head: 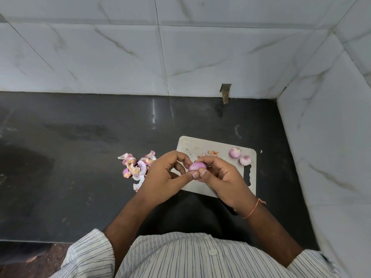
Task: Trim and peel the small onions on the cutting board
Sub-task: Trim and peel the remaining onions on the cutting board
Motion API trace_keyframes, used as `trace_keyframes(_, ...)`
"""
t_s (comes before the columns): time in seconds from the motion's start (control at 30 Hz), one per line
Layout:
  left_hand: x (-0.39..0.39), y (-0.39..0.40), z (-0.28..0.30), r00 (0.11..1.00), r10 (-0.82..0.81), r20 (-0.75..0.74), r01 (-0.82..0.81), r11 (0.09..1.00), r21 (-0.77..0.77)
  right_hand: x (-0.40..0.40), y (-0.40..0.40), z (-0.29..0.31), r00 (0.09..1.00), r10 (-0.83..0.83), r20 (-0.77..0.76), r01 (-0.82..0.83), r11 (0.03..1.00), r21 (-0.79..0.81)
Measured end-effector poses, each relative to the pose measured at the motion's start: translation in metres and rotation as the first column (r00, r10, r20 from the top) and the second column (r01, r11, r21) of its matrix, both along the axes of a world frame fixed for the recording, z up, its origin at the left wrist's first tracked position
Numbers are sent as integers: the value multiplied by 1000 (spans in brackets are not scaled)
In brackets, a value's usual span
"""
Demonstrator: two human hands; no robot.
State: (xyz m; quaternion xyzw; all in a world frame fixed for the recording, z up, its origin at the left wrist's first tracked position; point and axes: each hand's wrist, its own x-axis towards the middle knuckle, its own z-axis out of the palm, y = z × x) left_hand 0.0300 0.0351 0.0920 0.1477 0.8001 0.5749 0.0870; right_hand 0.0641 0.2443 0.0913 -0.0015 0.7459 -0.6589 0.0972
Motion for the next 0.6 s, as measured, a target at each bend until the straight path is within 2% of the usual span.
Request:
trace_keyframes(0.2, 0, 1, 4, 999, -7, -48, 7, 1000, 14, 4, -3, 0, 999, -36, -19, 35, 997, -72)
trace_keyframes(0.47, 5, 0, 2, 977, 34, -211, -46, 998, -51, 4, -2, 3, 1000, -18, -18, 17, 998, -56)
trace_keyframes(0.6, 5, -1, 5, 983, -2, -185, -8, 999, -52, 6, -2, 3, 999, -13, -34, 11, 999, -53)
